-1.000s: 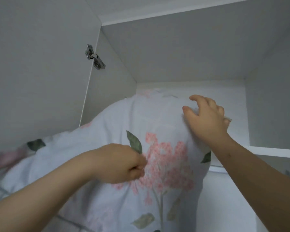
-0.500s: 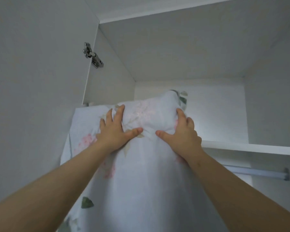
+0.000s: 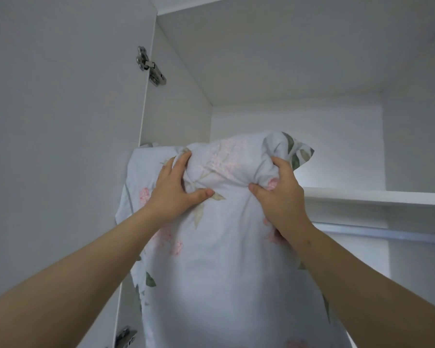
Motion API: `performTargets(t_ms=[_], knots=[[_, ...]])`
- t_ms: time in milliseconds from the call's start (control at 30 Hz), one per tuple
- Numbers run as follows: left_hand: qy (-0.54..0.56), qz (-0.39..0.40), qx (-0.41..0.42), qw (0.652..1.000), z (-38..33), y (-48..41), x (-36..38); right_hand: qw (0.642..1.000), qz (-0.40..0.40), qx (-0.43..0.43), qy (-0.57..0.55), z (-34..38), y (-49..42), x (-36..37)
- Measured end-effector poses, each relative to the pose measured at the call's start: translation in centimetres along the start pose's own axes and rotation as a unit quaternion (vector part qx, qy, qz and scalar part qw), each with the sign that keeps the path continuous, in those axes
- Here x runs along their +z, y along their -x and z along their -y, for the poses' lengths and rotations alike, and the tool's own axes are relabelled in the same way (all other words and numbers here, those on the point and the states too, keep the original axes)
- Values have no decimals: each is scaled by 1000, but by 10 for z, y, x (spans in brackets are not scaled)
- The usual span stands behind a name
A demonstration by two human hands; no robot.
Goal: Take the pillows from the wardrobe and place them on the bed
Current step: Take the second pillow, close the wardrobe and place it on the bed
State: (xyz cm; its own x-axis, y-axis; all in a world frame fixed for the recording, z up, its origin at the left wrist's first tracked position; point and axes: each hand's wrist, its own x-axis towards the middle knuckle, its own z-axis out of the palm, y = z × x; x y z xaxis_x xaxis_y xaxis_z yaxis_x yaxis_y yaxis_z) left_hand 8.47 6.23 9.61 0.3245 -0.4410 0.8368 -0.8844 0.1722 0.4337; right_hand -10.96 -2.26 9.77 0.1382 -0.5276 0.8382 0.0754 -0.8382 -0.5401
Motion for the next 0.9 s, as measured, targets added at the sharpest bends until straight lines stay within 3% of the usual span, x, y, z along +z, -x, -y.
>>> performTargets(t_ms=[100, 167, 267, 333, 433, 500, 633, 733, 833, 900], knots=[[-55, -74, -46, 995, 1, 20, -3, 999, -34, -12, -24, 2, 5, 4], [-68, -158, -138, 975, 7, 37, -1, 997, -53, -18, -45, 7, 9, 4], [99, -204, -305, 925, 22, 59, 1, 993, -57, -11, -101, 15, 13, 1], [251, -154, -366, 883, 33, 69, 3, 989, -38, 4, -146, 18, 15, 0], [420, -13, -373, 827, 31, 73, 0, 984, -22, 26, -176, 17, 18, -4], [440, 45, -367, 818, 25, 72, -3, 983, -24, 26, -181, 17, 19, -10], [476, 64, -358, 801, 10, 73, -2, 986, -23, 22, -162, 14, 18, -27], [494, 43, -353, 793, -4, 79, -1, 993, -32, 57, -98, 7, 18, -34], [498, 4, -354, 791, -16, 89, 1, 985, -71, 57, 145, 0, 21, -40], [502, -16, -355, 788, -23, 99, 5, 971, -85, 1, 224, 2, 25, -40]])
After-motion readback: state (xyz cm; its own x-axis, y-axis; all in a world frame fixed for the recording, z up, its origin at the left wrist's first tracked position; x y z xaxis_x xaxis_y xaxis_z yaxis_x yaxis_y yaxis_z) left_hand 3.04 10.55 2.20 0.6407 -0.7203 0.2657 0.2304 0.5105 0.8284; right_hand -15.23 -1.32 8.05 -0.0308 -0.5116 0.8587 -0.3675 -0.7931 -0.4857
